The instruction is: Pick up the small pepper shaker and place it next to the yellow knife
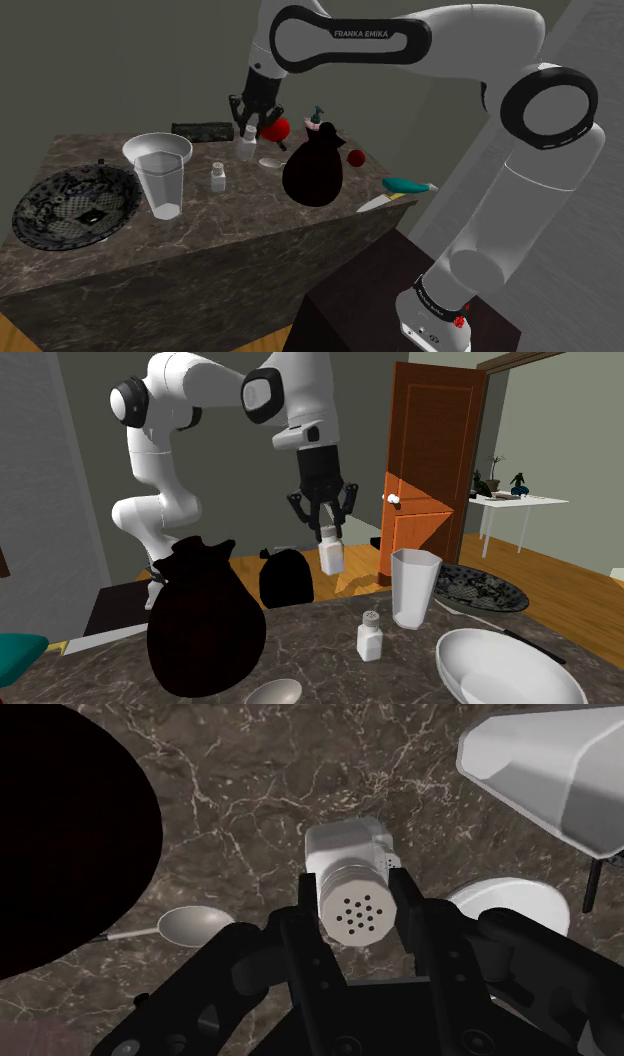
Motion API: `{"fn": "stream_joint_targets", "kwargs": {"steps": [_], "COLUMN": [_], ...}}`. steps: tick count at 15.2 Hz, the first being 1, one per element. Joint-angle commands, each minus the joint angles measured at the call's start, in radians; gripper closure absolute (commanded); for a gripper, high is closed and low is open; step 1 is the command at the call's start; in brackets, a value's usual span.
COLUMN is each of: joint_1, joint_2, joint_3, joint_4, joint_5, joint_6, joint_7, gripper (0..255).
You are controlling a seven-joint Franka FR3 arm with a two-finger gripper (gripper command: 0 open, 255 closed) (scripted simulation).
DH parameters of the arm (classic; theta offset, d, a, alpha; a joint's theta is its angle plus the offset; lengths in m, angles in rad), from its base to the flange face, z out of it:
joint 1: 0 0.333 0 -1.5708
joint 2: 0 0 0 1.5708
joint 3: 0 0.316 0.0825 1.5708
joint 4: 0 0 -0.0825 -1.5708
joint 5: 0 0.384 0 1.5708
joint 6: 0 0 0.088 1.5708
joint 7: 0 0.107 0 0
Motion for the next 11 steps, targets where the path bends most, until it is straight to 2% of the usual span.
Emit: {"fn": "stream_joint_targets", "kwargs": {"steps": [1,11], "joint_1": [-0.029,-0.145], "joint_2": [-0.049,-0.245], "joint_3": [-0.015,-0.138], "joint_4": [-0.057,-0.272], "joint_5": [0.029,0.129], "joint_6": [0.010,0.019], "joint_7": [-0.051,-0.322], "gripper": [255,255]}}
